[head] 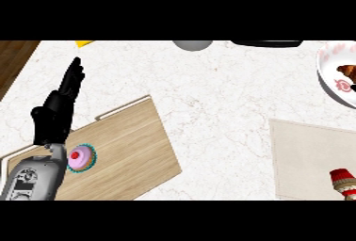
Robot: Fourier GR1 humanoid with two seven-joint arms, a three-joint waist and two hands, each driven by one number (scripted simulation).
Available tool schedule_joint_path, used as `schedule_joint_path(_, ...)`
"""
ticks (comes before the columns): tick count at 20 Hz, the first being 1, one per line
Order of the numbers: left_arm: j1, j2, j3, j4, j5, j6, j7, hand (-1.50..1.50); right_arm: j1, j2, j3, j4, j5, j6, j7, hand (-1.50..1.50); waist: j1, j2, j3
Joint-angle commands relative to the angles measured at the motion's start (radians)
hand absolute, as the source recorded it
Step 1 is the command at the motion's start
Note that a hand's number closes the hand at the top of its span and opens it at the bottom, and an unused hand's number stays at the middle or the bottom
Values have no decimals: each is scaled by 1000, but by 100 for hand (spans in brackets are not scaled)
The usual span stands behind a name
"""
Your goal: Pick the croissant from the placemat and place it in the bowl
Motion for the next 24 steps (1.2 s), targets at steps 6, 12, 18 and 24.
schedule_joint_path(6, -27, 3, -1, -13, 25, -33, -6, 0, -153, -7, -36, 365, 50, -112, -44, 150, 44, 17, 4)
schedule_joint_path(12, -30, -22, -14, 3, 1, -3, -5, 0, -175, -19, -40, 471, 29, 42, -139, -150, 43, 21, 7)
schedule_joint_path(18, -42, -29, -26, 14, -27, 12, 13, 0, -213, -40, -104, 527, -36, 138, -234, -150, 26, 18, 7)
schedule_joint_path(24, -27, 2, 8, 11, 6, -19, -18, 0, -242, -126, -178, 584, -99, 227, -215, -150, 26, 17, 5)
